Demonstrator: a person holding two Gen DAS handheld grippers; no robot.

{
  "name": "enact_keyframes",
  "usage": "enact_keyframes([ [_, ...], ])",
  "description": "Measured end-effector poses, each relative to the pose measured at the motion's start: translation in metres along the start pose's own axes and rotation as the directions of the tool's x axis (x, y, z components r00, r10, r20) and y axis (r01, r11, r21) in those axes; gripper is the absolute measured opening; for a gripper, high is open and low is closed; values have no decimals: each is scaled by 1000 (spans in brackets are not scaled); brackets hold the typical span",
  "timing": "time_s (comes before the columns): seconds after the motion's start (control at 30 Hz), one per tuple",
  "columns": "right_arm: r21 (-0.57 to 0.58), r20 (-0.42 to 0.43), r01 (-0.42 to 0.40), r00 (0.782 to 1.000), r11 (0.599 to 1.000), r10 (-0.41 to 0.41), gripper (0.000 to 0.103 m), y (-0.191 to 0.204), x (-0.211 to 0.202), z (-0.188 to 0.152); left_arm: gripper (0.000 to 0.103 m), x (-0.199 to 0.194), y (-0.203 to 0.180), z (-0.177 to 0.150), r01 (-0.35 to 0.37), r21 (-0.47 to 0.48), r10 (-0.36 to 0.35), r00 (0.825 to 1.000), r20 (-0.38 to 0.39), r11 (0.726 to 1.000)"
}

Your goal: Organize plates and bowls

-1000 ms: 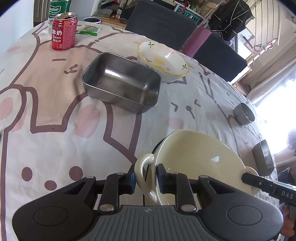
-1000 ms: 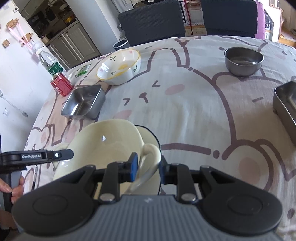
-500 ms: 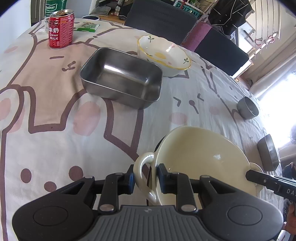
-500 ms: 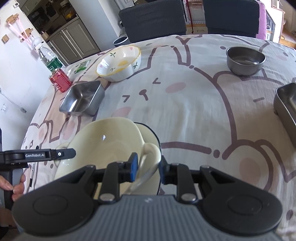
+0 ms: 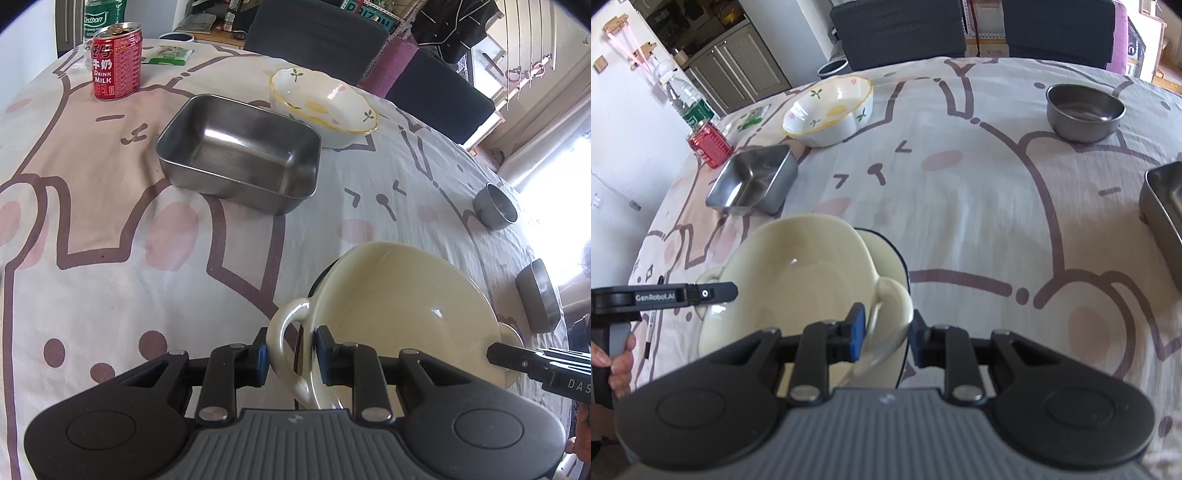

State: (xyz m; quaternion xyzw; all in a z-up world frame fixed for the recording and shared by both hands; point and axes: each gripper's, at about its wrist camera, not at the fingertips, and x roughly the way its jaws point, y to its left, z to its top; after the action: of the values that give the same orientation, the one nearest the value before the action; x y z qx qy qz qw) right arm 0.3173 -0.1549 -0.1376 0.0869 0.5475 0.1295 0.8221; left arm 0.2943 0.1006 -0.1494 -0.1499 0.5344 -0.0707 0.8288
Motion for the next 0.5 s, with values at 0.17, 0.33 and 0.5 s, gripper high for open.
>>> enact_keyframes([
  [0.17, -15, -22, 8, 1000, 1000, -8, 31, 1, 2, -3, 27, 0, -1, -1, -6, 17, 6, 1000, -3, 1000],
  [0.33, -22, -33, 14, 999, 1000, -14, 31, 2, 3, -4, 27, 0, -3, -1, -10, 30, 10, 1000, -4, 1000],
  [0.5, -22, -36, 27, 999, 999, -28, 32, 1, 4, -3, 27, 1, -6, -1, -15, 43, 15, 1000, -8, 999],
])
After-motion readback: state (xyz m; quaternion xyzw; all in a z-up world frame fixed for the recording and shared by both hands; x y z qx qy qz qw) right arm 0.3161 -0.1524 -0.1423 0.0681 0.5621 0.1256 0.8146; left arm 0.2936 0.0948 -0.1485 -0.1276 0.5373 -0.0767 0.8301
